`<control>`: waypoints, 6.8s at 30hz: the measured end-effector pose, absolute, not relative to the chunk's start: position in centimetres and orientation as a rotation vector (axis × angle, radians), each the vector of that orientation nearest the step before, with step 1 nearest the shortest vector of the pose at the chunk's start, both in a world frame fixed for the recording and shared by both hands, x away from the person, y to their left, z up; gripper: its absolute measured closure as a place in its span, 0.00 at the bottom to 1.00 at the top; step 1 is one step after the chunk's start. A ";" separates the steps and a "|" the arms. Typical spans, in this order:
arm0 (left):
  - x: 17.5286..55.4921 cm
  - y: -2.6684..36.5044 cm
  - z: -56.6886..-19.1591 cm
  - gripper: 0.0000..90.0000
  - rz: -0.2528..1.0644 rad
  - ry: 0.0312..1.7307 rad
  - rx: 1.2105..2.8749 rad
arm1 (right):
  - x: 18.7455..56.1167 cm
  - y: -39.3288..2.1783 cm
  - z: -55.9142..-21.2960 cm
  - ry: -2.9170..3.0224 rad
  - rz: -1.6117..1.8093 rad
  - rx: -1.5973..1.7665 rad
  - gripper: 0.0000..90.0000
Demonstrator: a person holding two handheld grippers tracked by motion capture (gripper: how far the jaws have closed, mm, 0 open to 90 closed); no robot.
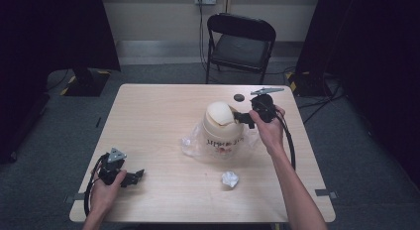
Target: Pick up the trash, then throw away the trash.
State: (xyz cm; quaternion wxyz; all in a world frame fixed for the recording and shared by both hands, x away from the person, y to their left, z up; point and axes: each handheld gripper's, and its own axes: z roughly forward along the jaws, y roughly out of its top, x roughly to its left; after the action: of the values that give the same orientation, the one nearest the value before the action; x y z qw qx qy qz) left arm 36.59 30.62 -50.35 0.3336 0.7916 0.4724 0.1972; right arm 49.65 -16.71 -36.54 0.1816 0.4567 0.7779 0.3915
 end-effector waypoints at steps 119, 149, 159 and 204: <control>36.6 30.6 -50.3 0.00 0.516 1.236 2.066 | 34.7 -14.5 -48.5 2.551 1.054 0.971 0.60; 36.6 30.6 -50.3 0.00 0.517 1.234 2.070 | 36.0 -17.3 -46.3 2.446 1.195 1.109 0.80; 36.6 30.6 -50.3 0.00 0.515 1.233 2.070 | 37.2 -18.6 -44.7 2.395 1.240 1.156 0.82; 36.6 30.6 -50.3 0.00 0.516 1.233 2.070 | 46.3 -18.3 -35.6 2.226 1.322 1.149 0.85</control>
State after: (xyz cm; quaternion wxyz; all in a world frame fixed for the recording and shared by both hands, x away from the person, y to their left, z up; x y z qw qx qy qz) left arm 36.56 30.62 -50.34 0.3323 0.7923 0.4720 0.1975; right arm 46.29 -18.25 -35.61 0.1540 0.4008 0.7764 0.4613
